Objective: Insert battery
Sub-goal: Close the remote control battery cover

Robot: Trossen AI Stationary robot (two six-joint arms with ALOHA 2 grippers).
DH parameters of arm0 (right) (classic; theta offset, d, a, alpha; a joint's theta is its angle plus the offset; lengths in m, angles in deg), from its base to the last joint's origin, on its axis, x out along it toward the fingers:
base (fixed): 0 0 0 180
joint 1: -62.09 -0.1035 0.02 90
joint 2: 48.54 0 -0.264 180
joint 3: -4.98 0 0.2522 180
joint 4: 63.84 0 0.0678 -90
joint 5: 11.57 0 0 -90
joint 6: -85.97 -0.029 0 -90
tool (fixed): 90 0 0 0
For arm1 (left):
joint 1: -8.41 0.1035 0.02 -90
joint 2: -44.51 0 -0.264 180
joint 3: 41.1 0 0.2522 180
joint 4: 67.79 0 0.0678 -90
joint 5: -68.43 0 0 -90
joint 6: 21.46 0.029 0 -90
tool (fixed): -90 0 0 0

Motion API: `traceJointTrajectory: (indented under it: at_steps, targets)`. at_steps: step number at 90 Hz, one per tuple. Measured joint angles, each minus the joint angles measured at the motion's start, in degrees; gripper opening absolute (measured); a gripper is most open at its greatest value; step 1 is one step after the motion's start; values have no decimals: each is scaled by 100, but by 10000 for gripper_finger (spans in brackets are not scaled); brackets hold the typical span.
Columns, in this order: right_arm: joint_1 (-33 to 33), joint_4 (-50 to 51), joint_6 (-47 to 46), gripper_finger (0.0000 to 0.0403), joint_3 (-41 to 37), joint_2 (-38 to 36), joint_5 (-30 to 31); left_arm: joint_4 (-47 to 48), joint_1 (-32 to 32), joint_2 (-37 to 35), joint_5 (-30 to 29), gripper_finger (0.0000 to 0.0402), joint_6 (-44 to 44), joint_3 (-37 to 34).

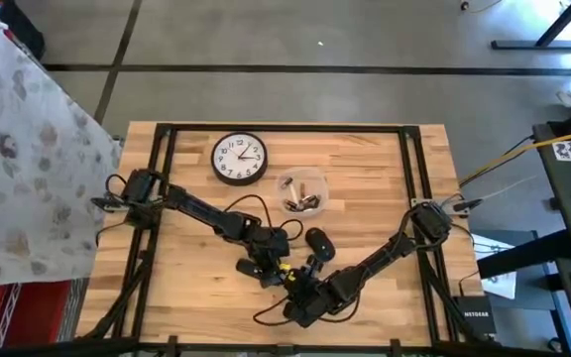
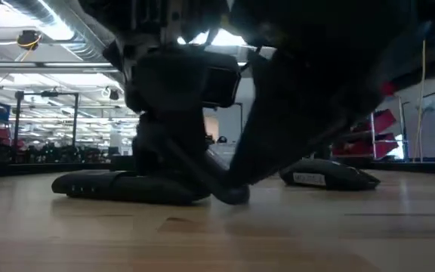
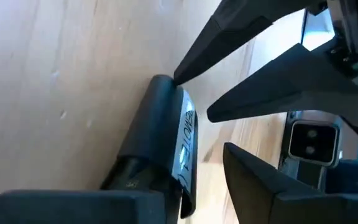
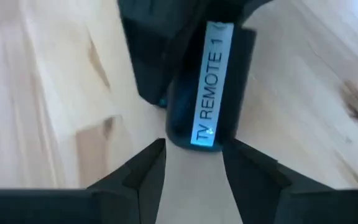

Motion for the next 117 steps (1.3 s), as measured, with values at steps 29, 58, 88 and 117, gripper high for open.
traceJointTrajectory:
  at_steps: [29, 58, 88, 117]
  targets:
    - [151, -91, 212, 147, 7, -20, -12, 801, 0, -95, -4, 96, 531, 9]
    - [160, -251, 302, 147, 11, -28, -54, 1611, 2, -638, -225, 96, 840, -7]
    - [149, -401, 407, 147, 22, -32, -31, 3576, -32, -1626, -1570, 96, 1208, -2]
    - [13, 1087, 304, 147, 535, -46, -516, 5281, -513, -1866, -3551, 95, 901, -275]
